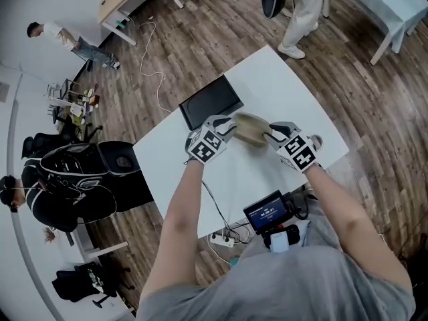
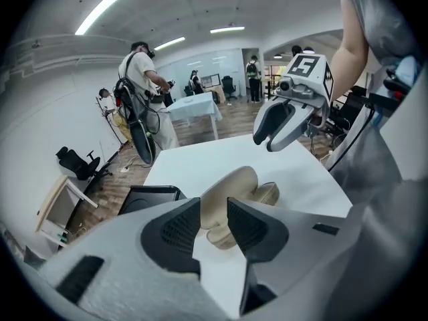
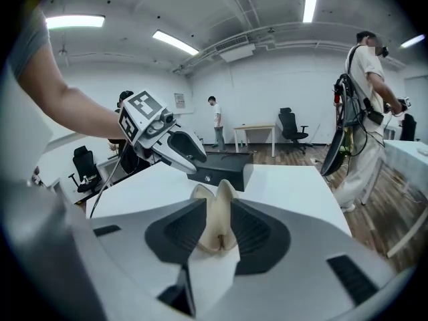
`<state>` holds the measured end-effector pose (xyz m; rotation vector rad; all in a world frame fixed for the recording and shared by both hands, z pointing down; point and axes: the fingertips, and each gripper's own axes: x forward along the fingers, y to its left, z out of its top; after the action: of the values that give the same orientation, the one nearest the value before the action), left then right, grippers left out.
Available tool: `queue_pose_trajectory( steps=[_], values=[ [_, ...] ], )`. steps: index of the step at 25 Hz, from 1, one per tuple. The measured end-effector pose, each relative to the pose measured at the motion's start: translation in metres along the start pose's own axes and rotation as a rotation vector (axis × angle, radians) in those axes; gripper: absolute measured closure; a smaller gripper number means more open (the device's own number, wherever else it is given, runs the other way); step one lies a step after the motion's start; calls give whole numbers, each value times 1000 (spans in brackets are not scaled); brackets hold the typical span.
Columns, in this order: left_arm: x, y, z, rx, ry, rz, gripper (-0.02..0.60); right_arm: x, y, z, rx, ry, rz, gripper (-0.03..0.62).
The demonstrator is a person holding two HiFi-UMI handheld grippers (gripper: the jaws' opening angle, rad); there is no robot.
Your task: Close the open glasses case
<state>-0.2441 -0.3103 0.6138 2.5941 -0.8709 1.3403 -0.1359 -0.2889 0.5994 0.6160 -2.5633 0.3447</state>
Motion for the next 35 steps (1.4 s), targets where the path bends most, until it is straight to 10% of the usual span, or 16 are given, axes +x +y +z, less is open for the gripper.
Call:
queue_pose_trajectory(
  steps=[35],
  values=[
    [76, 26, -36, 228, 265, -10, 534, 42, -29, -42, -74, 262, -72, 538]
  ],
)
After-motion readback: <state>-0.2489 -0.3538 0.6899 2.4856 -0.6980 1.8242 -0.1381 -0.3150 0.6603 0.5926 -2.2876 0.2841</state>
